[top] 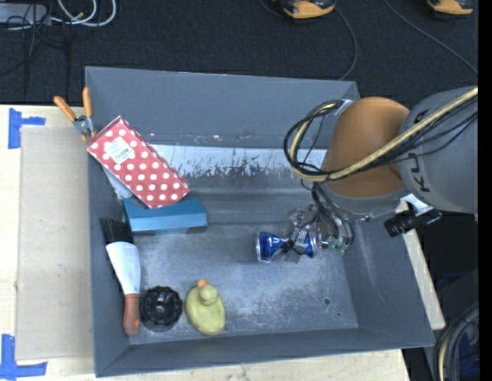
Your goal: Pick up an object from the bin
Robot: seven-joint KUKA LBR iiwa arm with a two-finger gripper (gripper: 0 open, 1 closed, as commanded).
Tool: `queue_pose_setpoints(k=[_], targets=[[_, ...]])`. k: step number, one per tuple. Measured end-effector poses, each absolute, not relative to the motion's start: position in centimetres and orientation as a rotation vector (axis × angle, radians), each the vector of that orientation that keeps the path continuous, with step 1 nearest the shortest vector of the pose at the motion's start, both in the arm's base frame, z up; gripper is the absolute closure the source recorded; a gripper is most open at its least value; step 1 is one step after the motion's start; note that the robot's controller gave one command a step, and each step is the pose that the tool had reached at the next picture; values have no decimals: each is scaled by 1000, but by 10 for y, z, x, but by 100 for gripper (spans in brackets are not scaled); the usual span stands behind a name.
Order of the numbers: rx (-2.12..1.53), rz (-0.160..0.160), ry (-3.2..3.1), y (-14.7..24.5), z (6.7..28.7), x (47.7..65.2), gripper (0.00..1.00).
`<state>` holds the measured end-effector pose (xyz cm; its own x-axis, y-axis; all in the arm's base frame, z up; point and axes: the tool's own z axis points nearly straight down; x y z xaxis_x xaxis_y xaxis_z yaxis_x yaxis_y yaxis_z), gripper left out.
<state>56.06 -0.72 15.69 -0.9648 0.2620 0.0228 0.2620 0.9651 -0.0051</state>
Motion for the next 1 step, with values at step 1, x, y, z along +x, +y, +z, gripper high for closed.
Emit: queue_pose_setpoints(k=[1], targets=[[-417, 1, -3107, -7, 221, 573, 100]])
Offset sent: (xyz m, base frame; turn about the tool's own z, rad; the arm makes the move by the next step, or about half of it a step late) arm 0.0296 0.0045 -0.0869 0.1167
